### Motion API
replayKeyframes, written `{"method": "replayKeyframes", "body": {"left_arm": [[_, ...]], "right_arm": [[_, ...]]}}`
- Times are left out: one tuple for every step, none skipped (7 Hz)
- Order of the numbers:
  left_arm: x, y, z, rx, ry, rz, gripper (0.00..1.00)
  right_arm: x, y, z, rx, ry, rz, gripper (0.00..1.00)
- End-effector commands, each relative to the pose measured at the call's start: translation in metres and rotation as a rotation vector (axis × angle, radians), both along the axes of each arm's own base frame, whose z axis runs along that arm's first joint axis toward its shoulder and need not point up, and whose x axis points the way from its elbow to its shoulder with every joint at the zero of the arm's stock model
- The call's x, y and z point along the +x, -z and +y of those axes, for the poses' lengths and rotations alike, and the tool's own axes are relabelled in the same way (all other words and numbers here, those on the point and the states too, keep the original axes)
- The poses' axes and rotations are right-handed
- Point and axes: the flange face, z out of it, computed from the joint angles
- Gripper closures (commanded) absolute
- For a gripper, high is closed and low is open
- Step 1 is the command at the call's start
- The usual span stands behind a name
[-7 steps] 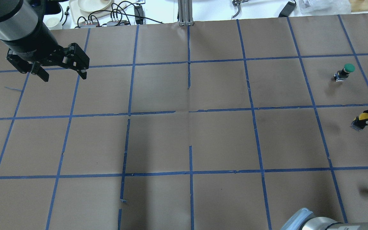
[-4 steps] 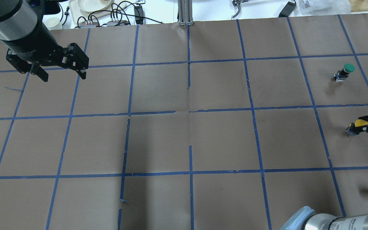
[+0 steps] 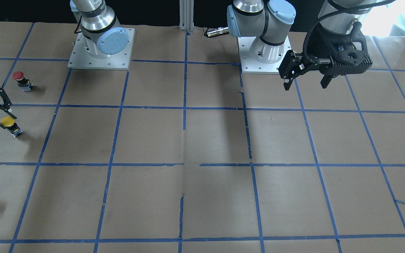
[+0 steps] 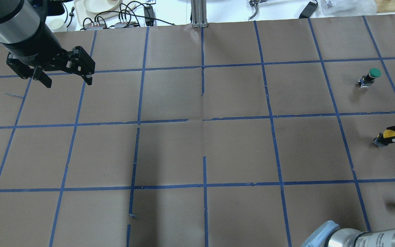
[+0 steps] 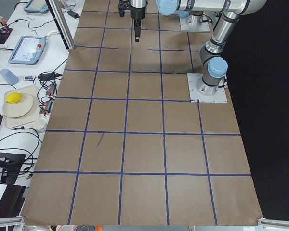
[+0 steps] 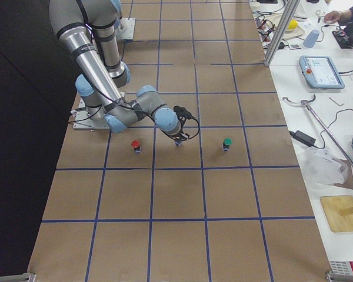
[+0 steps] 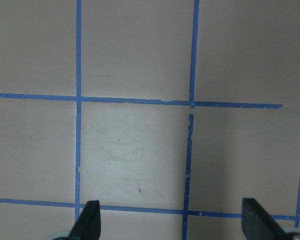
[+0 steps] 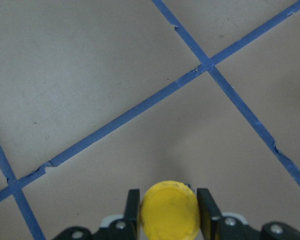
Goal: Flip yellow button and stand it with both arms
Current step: 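Lower the button upright onto the table with the right gripper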
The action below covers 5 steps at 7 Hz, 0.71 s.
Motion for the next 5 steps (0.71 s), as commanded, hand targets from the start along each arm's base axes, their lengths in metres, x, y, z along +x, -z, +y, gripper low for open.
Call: {"method": "replayKeyframes", "body": {"left_arm": [[0.0001, 0.0008, -0.0002, -0.002, -0.004, 0.001, 0.00], [0.0002, -0.0003, -0.0005, -0.007, -0.006, 0.000, 0.00], [0.0006, -0.0003, -0.0005, -0.007, -0.008, -0.004, 0.00], [0.0006, -0.0003, -0.0005, -0.007, -0.008, -0.004, 0.00], [-0.0001, 0.0005, 0.0010, -0.005, -0.009, -0.005, 0.00]], "right_arm": [[-0.0142, 0.0038, 0.0091, 0.000, 0.023, -0.007, 0.88], [-0.0164, 0.0052, 0.0113, 0.002, 0.026, -0.008, 0.84], [-0.0166, 0.0038, 0.0108, -0.002, 0.028, -0.008, 0.34], [-0.0162, 0.0032, 0.0097, -0.010, 0.037, -0.015, 0.18], [-0.0153, -0.0038, 0.0103, -0.016, 0.044, -0.004, 0.04]]}}
